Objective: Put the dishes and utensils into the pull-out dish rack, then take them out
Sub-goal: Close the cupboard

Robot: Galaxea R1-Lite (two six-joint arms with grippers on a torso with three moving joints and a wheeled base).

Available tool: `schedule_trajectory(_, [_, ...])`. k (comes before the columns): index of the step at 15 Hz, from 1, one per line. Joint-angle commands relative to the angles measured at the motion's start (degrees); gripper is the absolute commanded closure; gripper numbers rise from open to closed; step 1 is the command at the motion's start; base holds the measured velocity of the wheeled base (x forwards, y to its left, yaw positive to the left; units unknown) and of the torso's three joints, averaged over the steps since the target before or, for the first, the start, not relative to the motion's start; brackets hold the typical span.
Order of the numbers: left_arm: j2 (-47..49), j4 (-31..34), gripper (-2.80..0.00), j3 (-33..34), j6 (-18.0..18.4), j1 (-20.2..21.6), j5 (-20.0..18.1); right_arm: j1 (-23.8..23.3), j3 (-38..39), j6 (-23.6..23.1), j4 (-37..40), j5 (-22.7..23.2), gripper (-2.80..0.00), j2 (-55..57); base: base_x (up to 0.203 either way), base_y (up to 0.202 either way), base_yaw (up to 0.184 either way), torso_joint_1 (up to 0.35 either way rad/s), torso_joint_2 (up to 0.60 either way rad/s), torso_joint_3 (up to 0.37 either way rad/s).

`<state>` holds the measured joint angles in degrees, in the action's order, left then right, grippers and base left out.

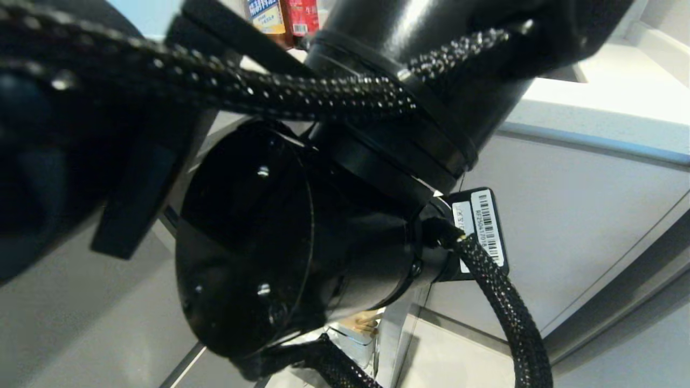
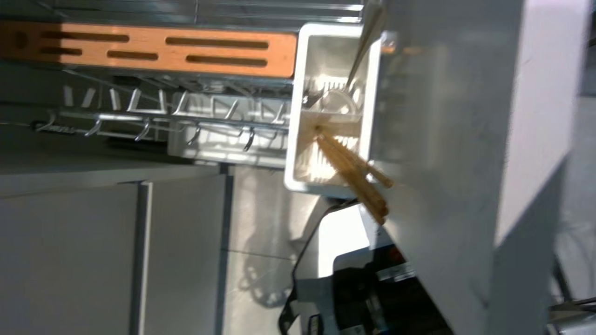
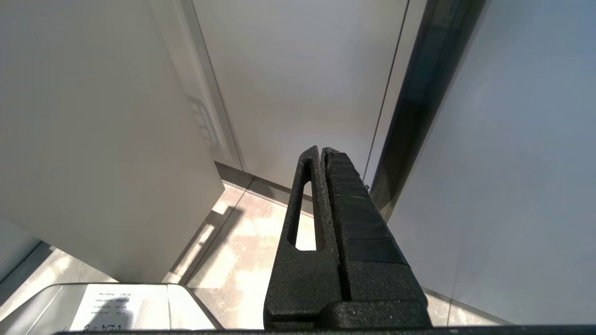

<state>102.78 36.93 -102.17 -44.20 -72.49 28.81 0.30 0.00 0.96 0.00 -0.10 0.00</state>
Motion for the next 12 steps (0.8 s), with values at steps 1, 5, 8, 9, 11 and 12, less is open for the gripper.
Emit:
schedule_trajectory(1, [0.9,0.9,0.0,0.2,-0.3,0.0,0.2,0.0,0.1,0.0,0.0,0.0,0.0,0.0,0.0,0.0,0.0,0.0,0.0,0.0])
schedule_trajectory(5, [1.6,2.2,0.0,0.2,-0.3,0.0,0.1,0.0,0.1,0.0,0.0,0.0,0.0,0.0,0.0,0.0,0.0,0.0,0.0,0.0])
schedule_trajectory(8, [2.2,3.7,0.0,0.5,-0.4,0.0,-0.3,0.0,0.1,0.0,0.0,0.0,0.0,0.0,0.0,0.0,0.0,0.0,0.0,0.0])
schedule_trajectory(9, [2.2,4.1,0.0,0.5,-0.4,0.1,-0.3,0.0,0.1,0.0,0.0,0.0,0.0,0.0,0.0,0.0,0.0,0.0,0.0,0.0])
schedule_trajectory(11, [2.3,4.3,0.0,0.5,-0.4,0.1,-0.3,0.0,0.1,0.0,0.0,0.0,0.0,0.0,0.0,0.0,0.0,0.0,0.0,0.0])
schedule_trajectory(12, [2.4,4.4,0.0,0.6,-0.4,0.2,-0.2,0.0,0.1,0.0,0.0,0.0,0.0,0.0,0.0,0.0,0.0,0.0,0.0,0.0])
